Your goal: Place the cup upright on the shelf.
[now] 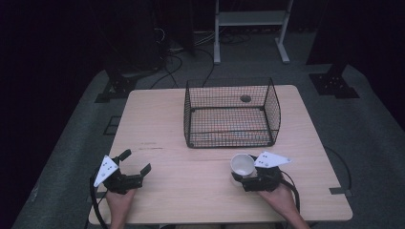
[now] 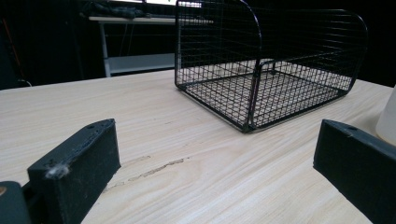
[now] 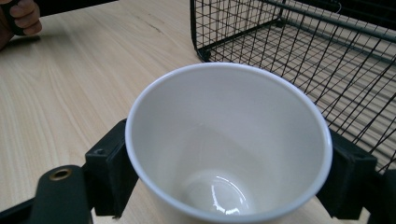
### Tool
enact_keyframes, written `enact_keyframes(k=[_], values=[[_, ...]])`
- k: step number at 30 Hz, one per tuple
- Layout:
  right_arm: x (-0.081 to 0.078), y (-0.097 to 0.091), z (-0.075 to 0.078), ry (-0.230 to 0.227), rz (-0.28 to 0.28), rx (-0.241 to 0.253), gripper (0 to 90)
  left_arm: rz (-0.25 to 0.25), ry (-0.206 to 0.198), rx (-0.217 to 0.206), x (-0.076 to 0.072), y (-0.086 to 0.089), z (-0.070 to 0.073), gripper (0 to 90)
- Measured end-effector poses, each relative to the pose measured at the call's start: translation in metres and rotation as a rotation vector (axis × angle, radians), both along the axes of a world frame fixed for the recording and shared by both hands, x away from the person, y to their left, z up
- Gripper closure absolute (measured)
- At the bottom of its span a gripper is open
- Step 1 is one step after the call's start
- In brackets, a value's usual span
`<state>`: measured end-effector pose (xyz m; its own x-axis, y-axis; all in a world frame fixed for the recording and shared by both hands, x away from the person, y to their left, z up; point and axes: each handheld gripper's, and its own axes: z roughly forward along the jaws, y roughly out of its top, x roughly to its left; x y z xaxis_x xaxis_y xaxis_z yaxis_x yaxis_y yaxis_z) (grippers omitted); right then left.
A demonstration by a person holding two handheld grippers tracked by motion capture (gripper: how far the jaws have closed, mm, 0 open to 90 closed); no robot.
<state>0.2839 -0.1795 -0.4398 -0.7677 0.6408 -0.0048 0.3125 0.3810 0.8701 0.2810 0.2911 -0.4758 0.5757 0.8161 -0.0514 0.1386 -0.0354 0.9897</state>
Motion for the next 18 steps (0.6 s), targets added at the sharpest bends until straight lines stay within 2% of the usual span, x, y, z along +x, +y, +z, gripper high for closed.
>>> enact_keyframes(k=[4,9,12,15,18], values=[[0.002,0.001,0.008,0.004,0.012,0.024,19.4,0.000,0.000,-0.001,0.000,0.000,0.000,0.0],[0.006,0.005,0.024,-0.015,0.031,0.027,19.5,0.000,0.001,0.000,0.000,0.000,0.000,0.0],[0.013,0.008,0.037,-0.011,0.048,0.036,19.6,0.001,0.000,-0.001,0.000,0.000,0.000,0.0],[0.019,0.011,0.050,-0.028,0.060,0.032,19.6,0.001,0.000,-0.001,0.000,0.000,0.000,0.0],[0.025,0.014,0.061,-0.017,0.082,0.044,19.6,0.000,0.001,-0.001,0.000,0.000,0.000,0.0]])
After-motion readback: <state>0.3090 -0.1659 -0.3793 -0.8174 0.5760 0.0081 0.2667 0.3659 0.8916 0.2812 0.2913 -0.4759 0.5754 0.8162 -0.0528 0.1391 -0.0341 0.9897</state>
